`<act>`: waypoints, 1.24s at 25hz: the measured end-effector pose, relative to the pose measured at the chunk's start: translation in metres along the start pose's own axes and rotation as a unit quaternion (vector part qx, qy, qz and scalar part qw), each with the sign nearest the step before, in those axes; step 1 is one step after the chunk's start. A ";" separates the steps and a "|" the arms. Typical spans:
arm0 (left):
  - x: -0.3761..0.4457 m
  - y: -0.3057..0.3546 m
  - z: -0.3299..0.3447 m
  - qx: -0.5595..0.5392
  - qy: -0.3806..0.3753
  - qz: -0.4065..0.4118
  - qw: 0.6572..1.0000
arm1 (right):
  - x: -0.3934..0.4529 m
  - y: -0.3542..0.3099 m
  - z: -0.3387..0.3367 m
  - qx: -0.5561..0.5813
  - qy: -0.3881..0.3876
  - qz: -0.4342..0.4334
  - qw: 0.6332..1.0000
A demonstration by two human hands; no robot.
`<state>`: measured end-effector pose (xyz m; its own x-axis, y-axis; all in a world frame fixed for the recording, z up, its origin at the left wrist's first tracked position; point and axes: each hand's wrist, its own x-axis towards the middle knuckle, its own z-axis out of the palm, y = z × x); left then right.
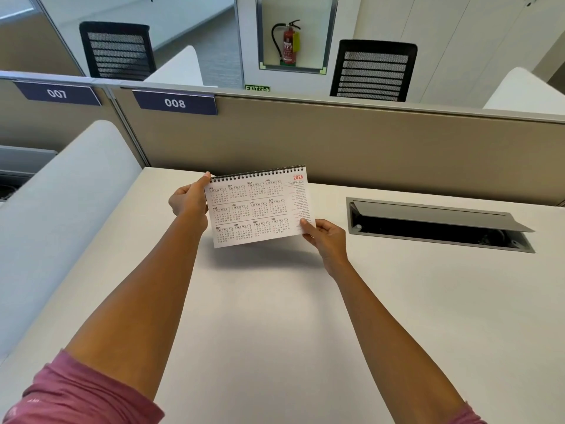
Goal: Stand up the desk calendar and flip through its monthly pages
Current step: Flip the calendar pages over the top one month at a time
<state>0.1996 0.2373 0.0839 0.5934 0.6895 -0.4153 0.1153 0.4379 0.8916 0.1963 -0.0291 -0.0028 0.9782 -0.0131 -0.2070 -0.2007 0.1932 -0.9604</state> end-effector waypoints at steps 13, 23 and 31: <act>0.004 -0.002 0.001 0.019 -0.010 0.004 1.000 | -0.001 -0.009 0.002 -0.048 -0.014 0.011 0.999; -0.001 0.012 -0.003 0.037 -0.103 -0.014 0.994 | -0.004 -0.070 0.018 0.098 -0.143 0.076 0.982; 0.003 0.017 -0.008 0.000 -0.154 -0.017 0.988 | 0.028 -0.127 0.048 0.147 -0.201 0.020 0.968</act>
<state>0.1969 0.2513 0.0969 0.8031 0.4662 -0.3711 0.1401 0.4575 0.8781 0.2518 -0.0072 0.1225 0.9232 0.3716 -0.0982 -0.2738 0.4566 -0.8465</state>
